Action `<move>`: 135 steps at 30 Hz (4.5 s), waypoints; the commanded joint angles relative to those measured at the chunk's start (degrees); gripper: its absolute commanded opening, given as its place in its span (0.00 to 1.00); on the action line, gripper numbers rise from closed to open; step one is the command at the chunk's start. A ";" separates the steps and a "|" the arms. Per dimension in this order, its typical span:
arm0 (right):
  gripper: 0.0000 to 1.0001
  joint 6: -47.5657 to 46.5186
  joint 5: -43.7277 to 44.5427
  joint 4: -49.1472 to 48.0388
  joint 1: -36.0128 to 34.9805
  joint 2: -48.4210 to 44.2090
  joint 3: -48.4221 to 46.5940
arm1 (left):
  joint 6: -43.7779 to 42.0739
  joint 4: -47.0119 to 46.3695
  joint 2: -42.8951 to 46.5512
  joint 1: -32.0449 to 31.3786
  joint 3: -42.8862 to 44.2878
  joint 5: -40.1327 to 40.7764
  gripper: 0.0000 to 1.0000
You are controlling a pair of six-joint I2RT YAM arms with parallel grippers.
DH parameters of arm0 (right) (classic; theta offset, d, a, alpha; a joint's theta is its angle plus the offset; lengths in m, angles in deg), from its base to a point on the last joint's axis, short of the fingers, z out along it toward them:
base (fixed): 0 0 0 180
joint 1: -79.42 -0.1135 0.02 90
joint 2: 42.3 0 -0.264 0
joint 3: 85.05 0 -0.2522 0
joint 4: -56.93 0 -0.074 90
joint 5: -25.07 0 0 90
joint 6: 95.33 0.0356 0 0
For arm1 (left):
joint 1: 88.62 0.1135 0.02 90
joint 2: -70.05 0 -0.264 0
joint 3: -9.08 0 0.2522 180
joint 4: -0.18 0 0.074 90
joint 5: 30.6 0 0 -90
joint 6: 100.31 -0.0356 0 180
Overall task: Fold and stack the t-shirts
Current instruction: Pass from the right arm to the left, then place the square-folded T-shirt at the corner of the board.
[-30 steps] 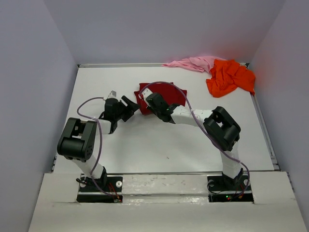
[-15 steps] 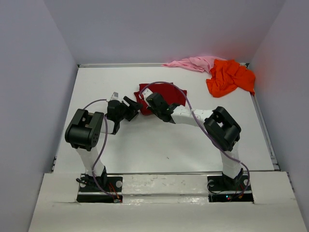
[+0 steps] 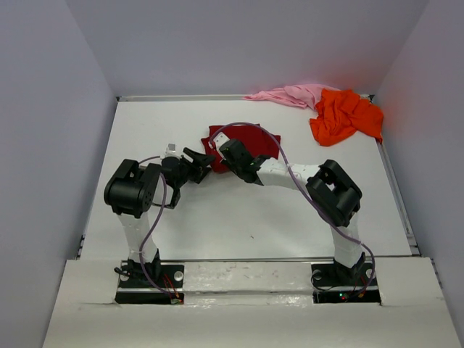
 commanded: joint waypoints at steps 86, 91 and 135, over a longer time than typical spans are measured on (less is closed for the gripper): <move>0.74 24.37 -11.80 5.27 -4.86 -17.01 18.69 | -31.74 59.25 -21.50 2.99 62.87 5.15 0.00; 0.74 26.83 -17.07 2.72 -7.31 -23.77 23.79 | -37.98 70.86 -30.11 7.20 82.39 6.03 0.00; 0.71 30.96 -24.02 -4.05 -9.43 -24.58 33.99 | -47.49 79.50 -37.16 34.29 100.79 1.55 0.29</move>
